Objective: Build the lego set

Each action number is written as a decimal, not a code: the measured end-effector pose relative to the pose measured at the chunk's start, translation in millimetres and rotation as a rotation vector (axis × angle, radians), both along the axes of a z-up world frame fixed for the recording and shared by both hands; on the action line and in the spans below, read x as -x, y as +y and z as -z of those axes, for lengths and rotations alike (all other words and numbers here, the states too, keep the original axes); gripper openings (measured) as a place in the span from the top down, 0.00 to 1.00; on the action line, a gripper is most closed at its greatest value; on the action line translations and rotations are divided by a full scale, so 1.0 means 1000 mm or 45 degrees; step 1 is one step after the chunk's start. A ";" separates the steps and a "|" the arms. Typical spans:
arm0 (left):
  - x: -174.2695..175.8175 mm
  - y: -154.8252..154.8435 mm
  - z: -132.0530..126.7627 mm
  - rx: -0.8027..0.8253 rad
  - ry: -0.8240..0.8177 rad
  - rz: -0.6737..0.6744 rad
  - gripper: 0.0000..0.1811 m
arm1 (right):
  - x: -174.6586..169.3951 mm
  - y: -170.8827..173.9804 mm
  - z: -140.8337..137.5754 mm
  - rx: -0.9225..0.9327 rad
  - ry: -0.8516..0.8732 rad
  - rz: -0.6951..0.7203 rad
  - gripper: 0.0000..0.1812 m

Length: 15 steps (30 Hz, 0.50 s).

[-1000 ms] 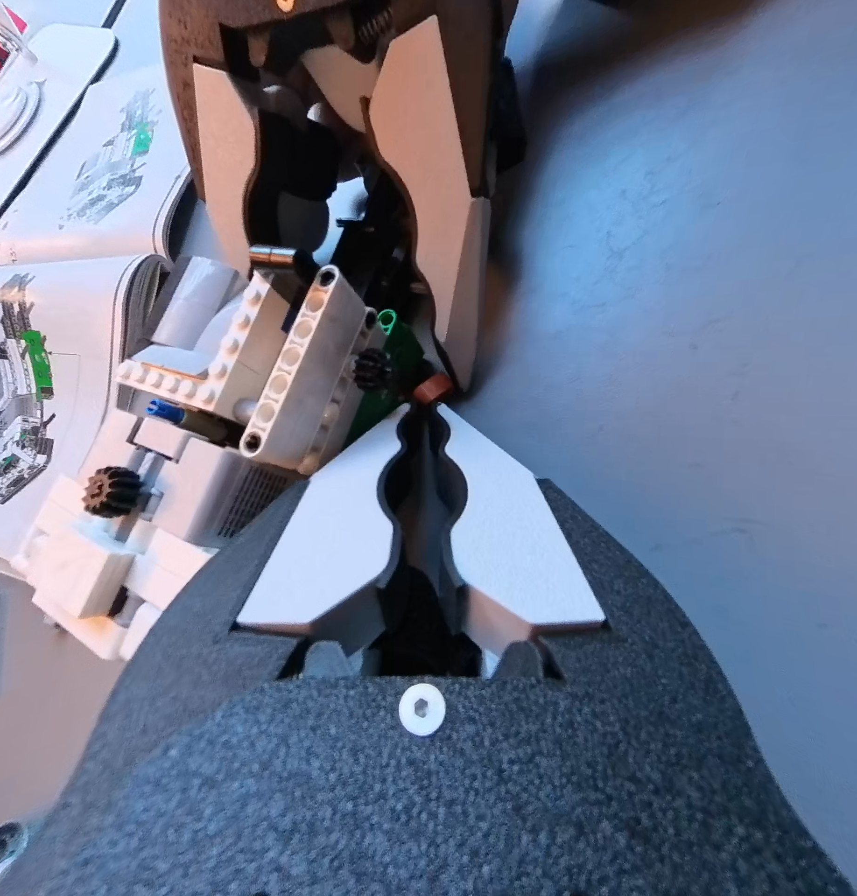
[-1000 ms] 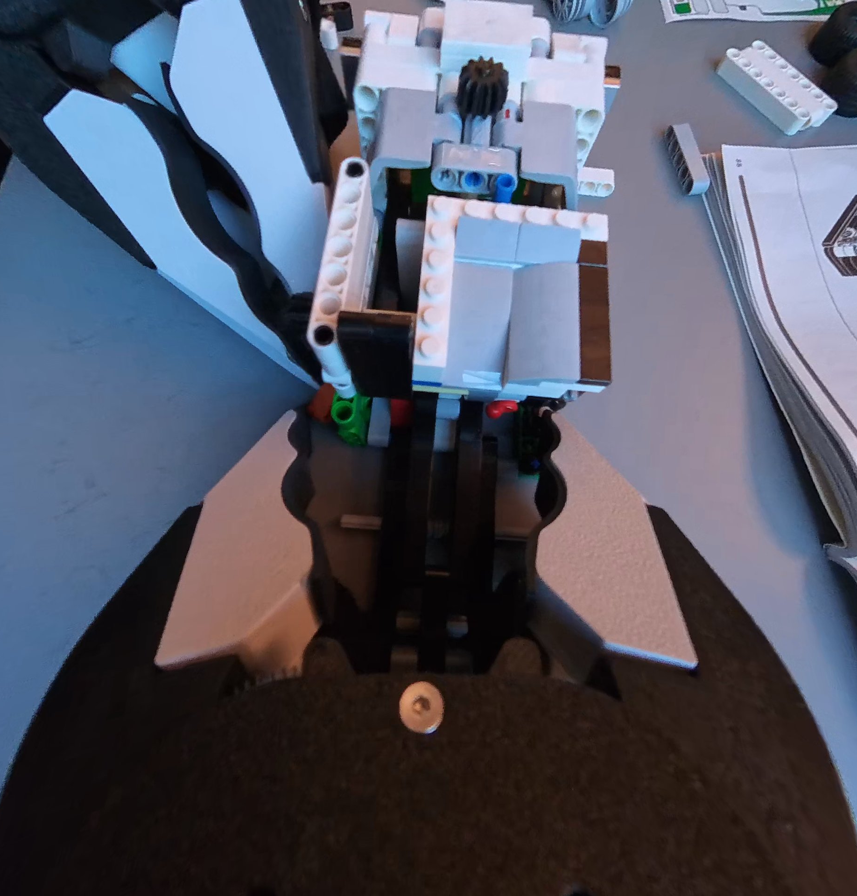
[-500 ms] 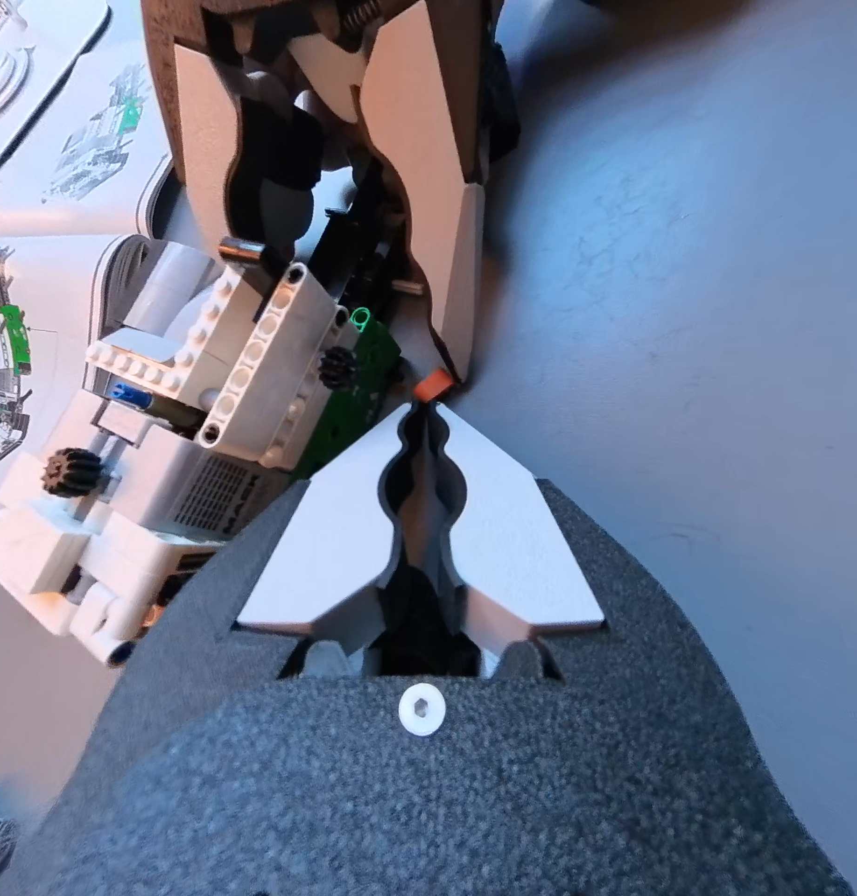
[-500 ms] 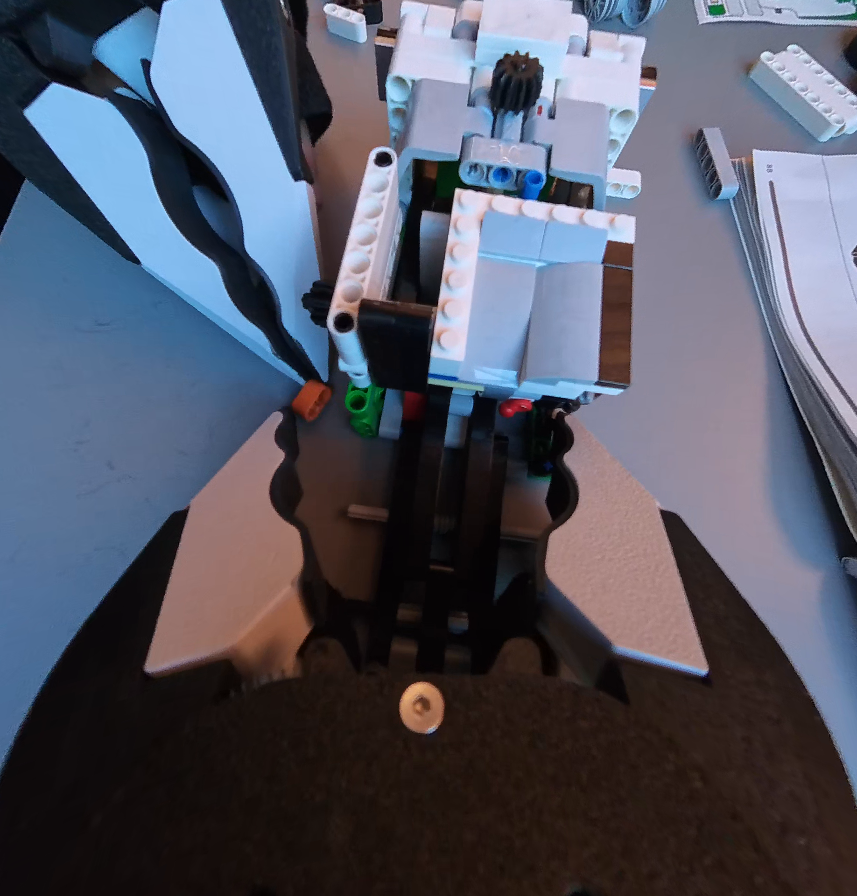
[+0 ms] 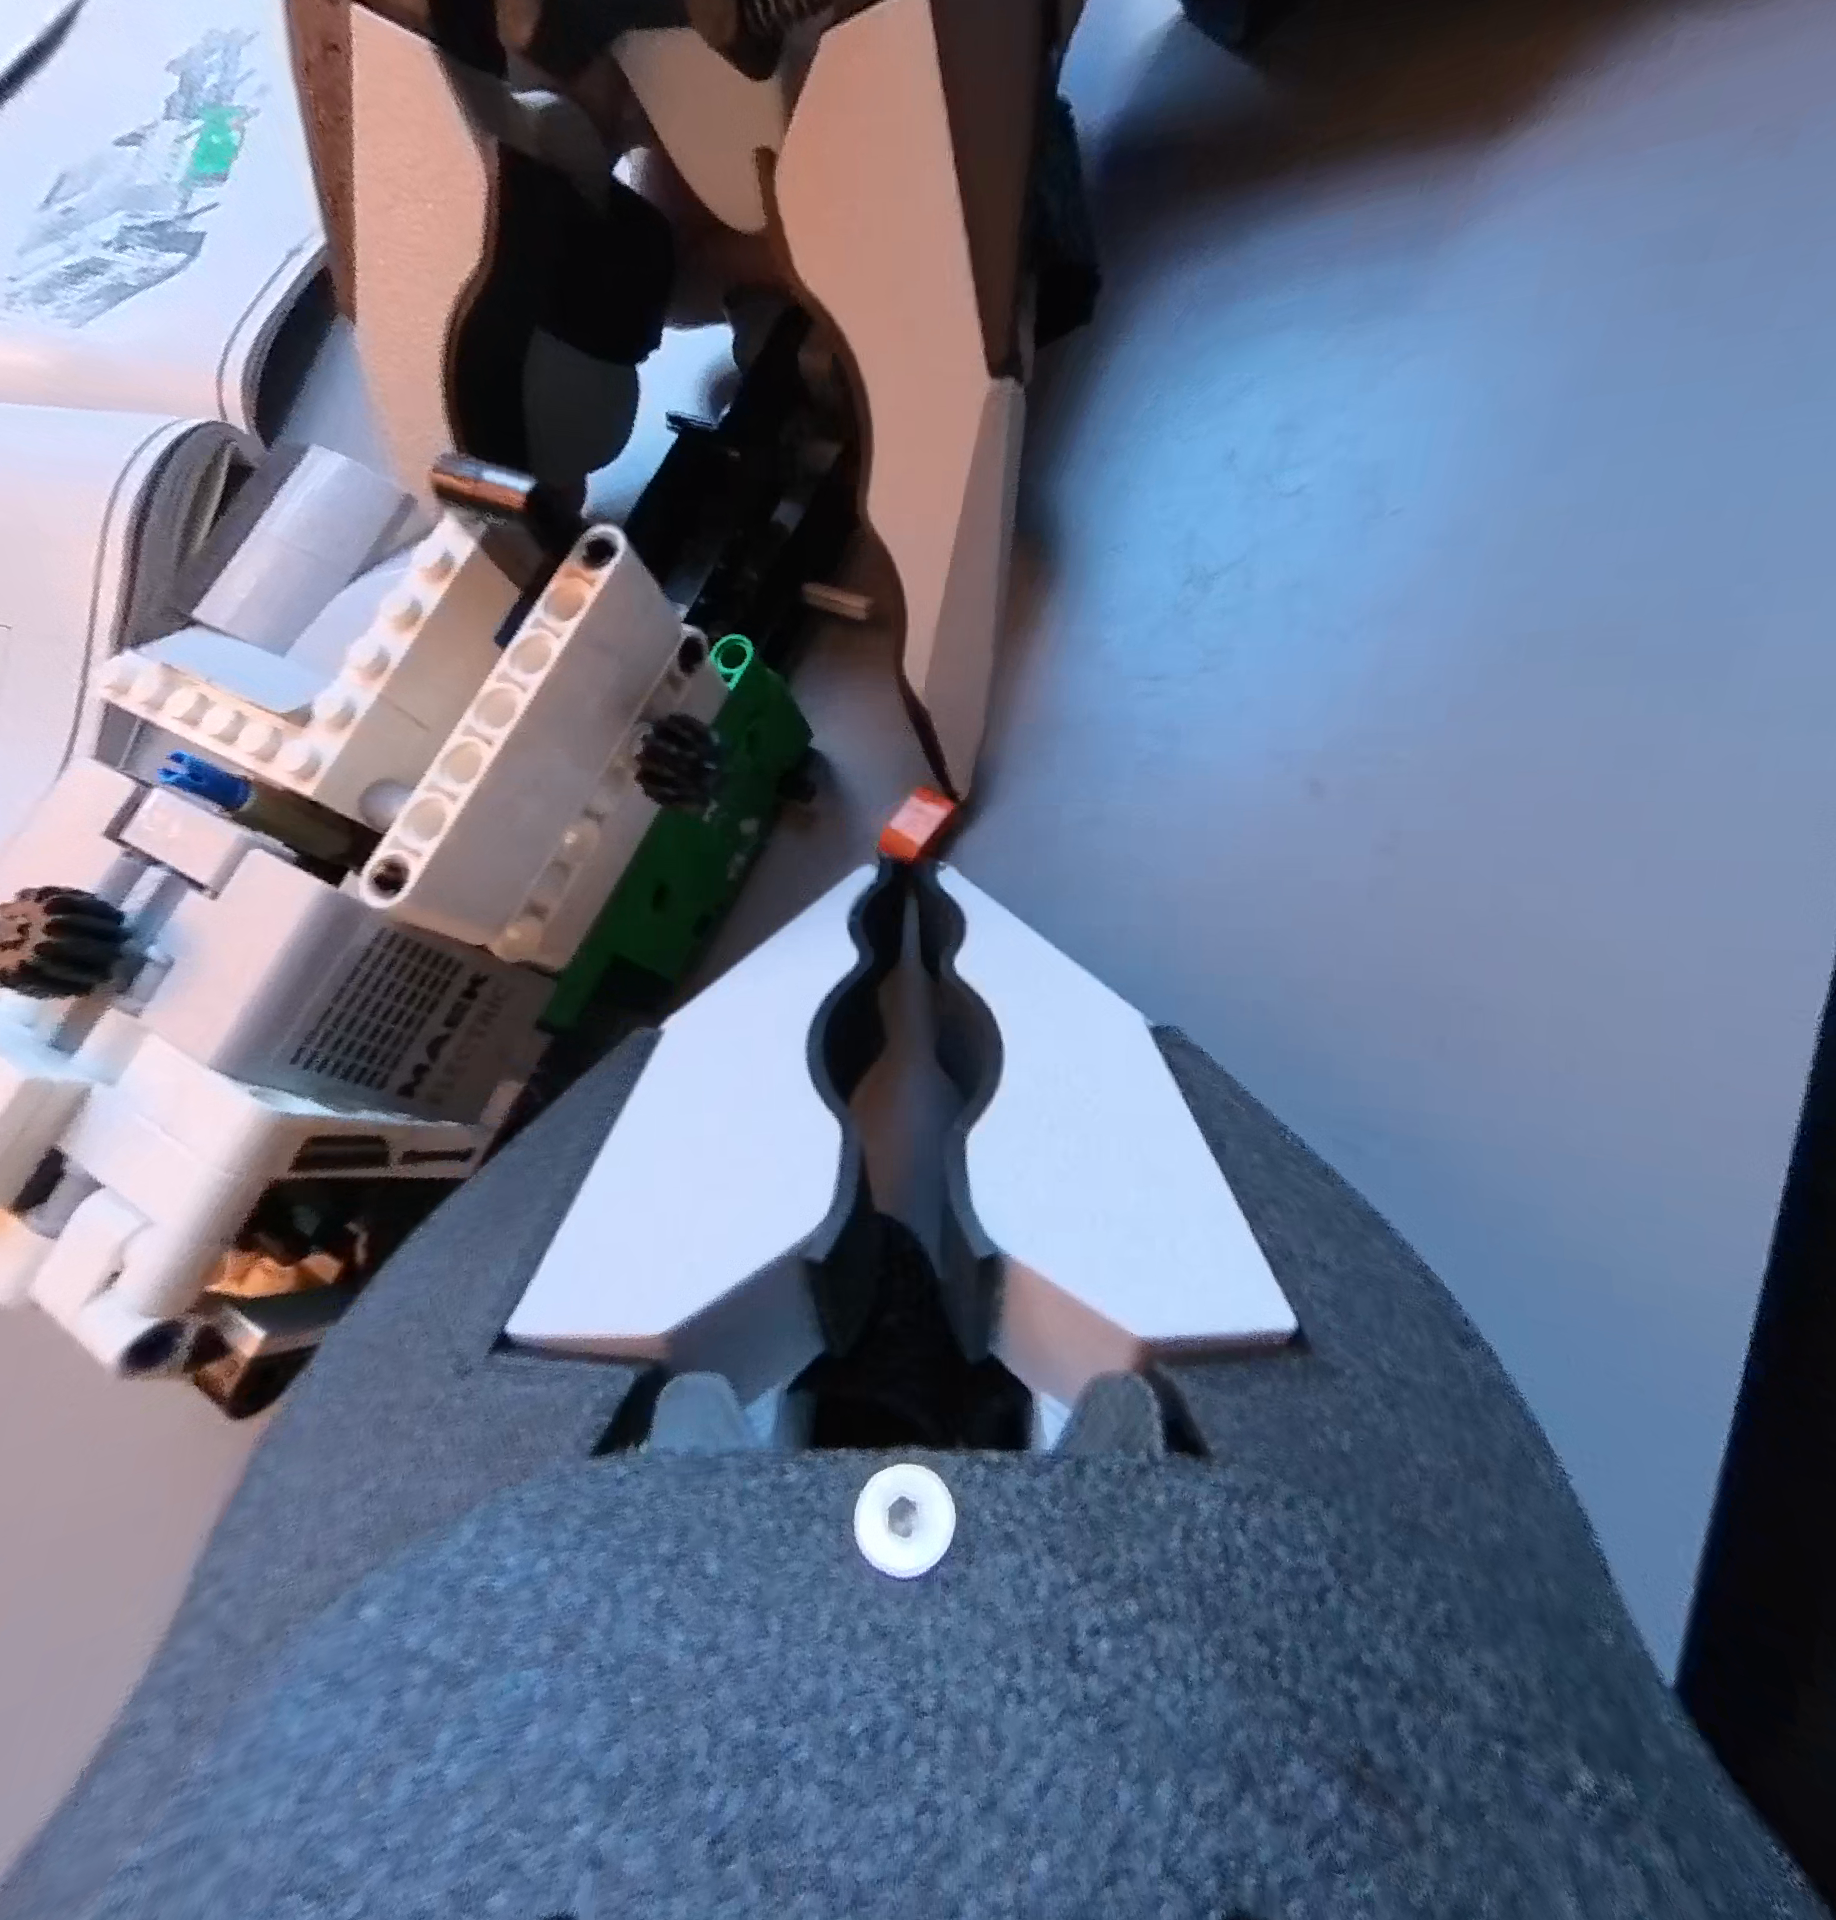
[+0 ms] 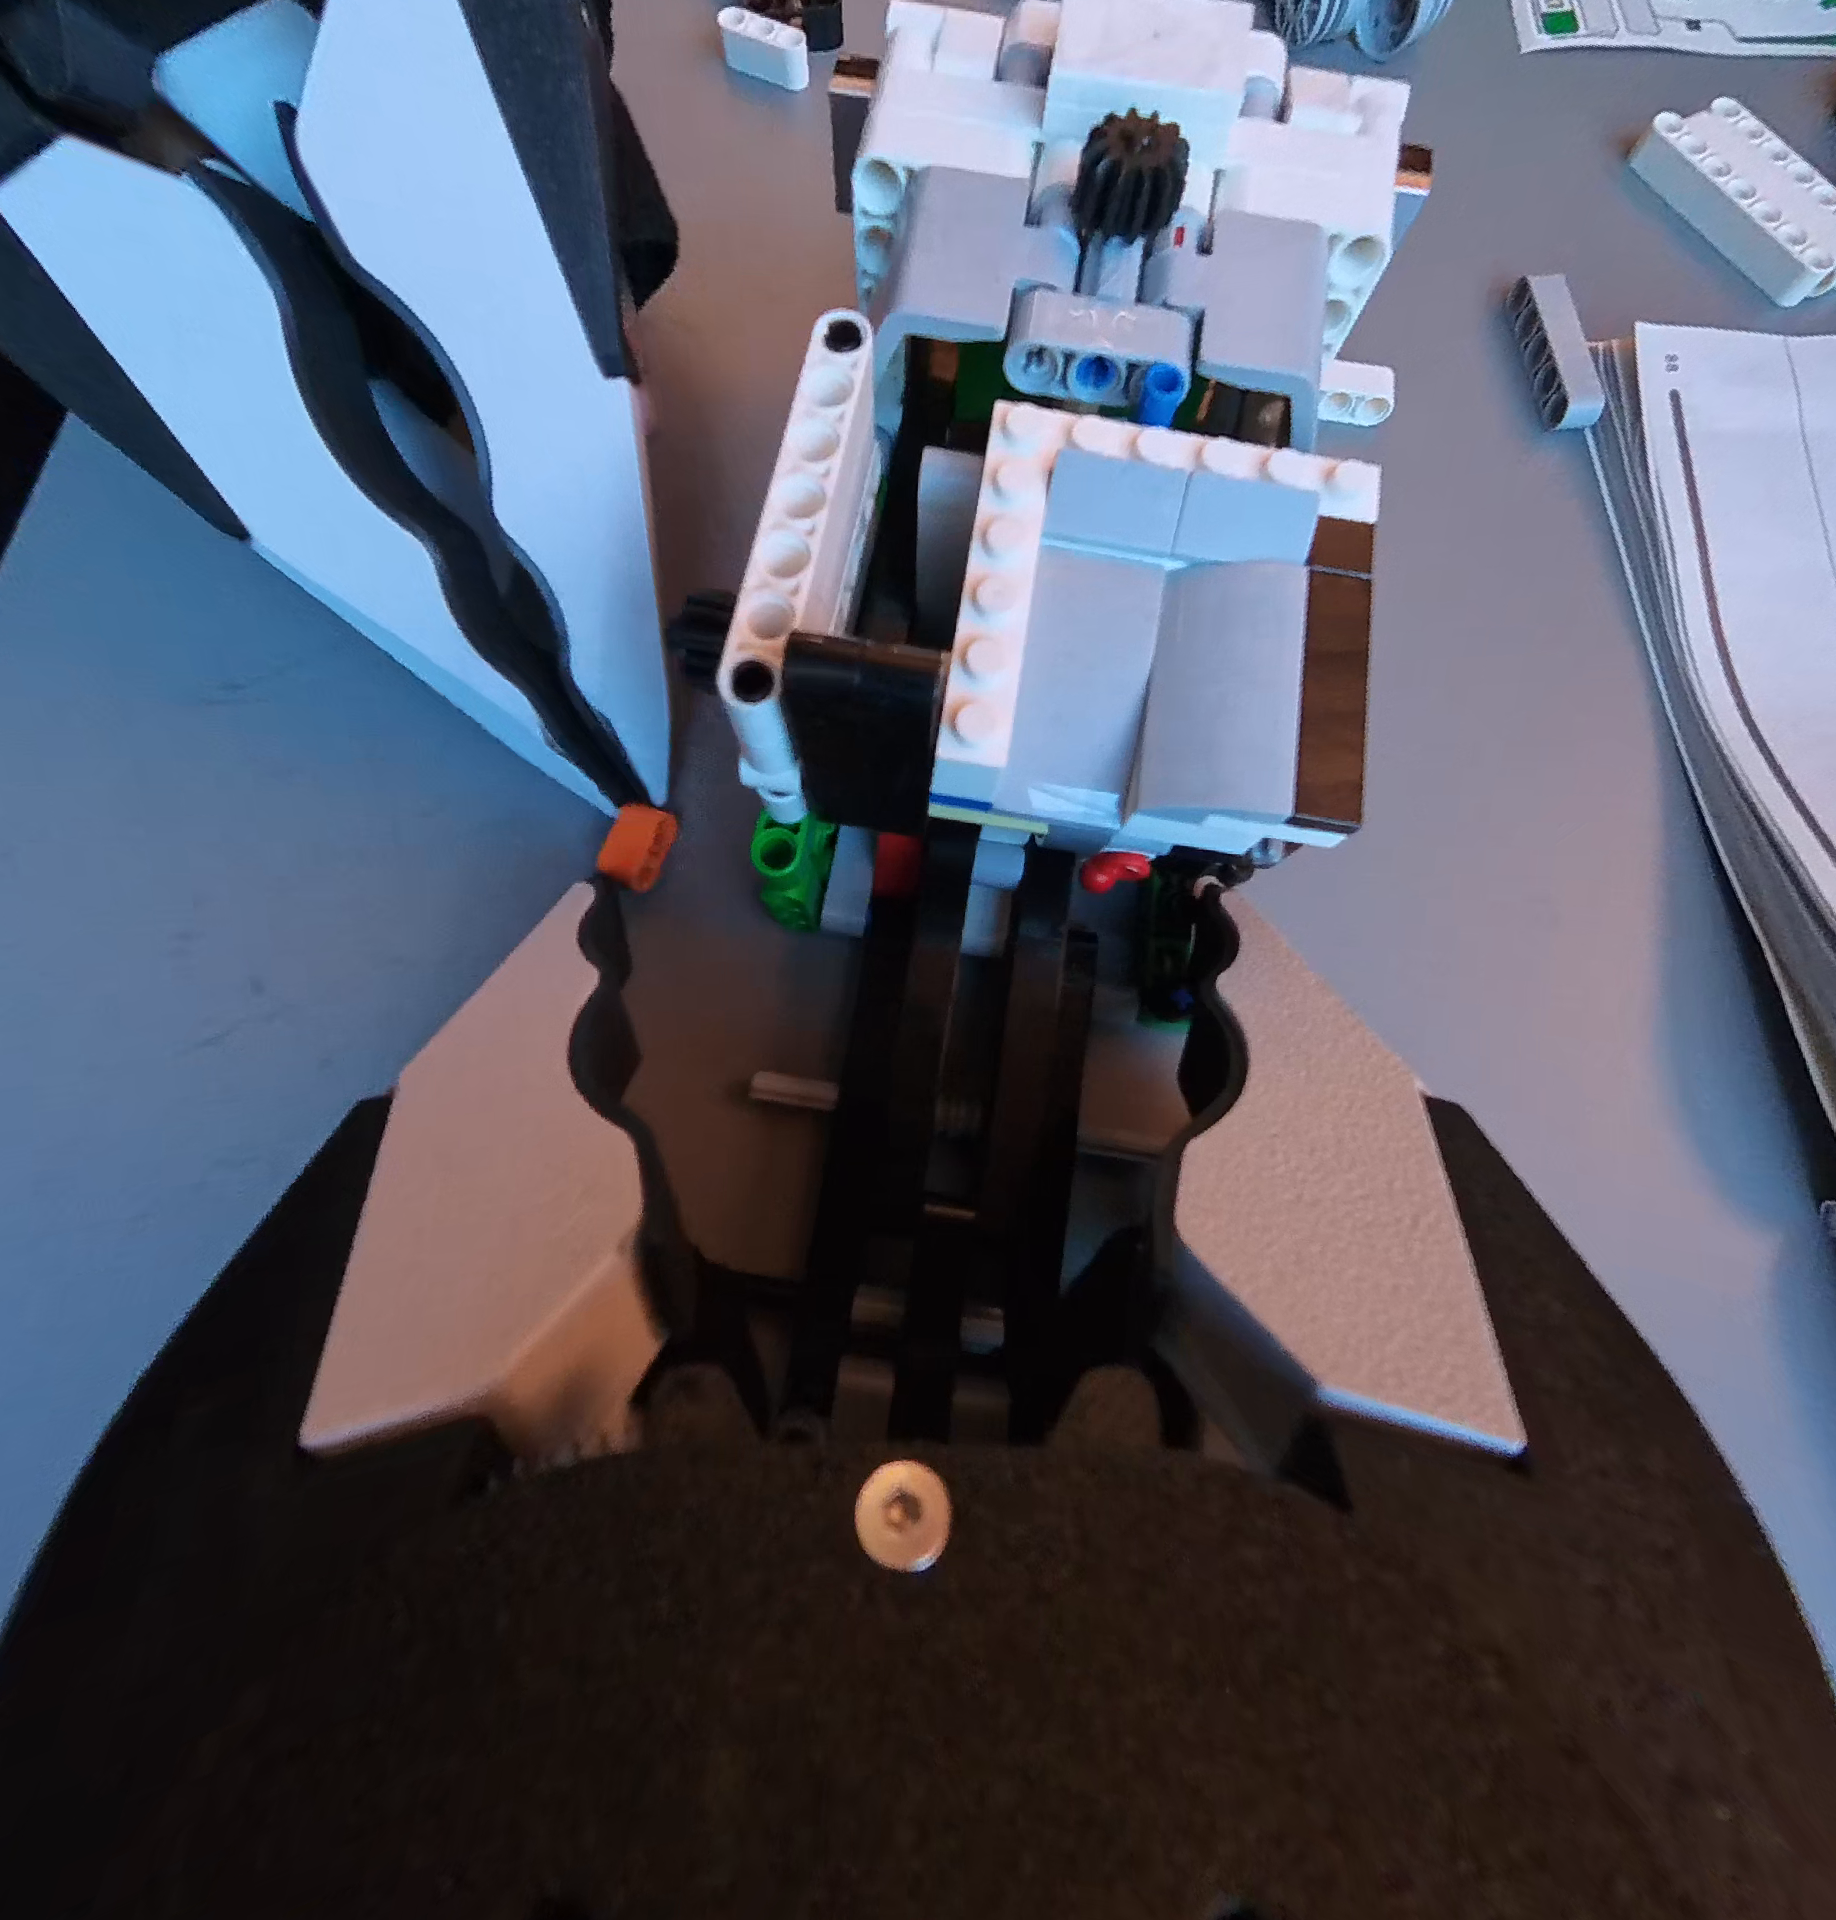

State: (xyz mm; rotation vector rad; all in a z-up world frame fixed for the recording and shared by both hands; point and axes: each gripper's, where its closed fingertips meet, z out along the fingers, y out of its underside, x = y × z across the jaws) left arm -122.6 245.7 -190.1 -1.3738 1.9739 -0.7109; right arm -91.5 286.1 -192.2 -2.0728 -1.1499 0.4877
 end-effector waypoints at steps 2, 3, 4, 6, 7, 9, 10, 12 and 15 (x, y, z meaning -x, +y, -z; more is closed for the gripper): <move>0.002 -0.001 0.000 0.018 0.000 0.016 0.96 | 0.000 -0.001 0.000 0.005 0.005 -0.008 0.40; 0.002 -0.001 -0.001 0.015 -0.003 0.029 0.96 | 0.000 -0.001 0.000 0.008 0.009 -0.010 0.40; 0.003 0.000 -0.001 0.007 -0.005 0.044 0.95 | 0.000 -0.002 0.000 0.011 0.012 -0.012 0.40; 0.002 0.000 -0.001 -0.007 -0.004 0.073 0.94 | 0.001 -0.002 -0.001 0.015 0.017 -0.015 0.40; 0.001 0.000 -0.001 -0.006 0.000 0.084 0.94 | 0.001 -0.002 -0.001 0.014 0.016 -0.015 0.40; 0.000 -0.001 -0.001 0.003 0.003 0.111 0.94 | 0.000 -0.002 0.000 0.011 0.012 -0.014 0.40; -0.002 -0.002 -0.001 0.005 0.001 0.119 0.94 | 0.000 -0.002 0.000 0.010 0.011 -0.014 0.40; -0.004 -0.003 -0.001 0.016 -0.002 0.127 0.96 | 0.000 -0.002 0.000 0.012 0.013 -0.014 0.40; -0.005 -0.002 -0.001 0.008 0.002 0.119 0.96 | 0.001 -0.002 -0.001 0.018 0.022 -0.012 0.40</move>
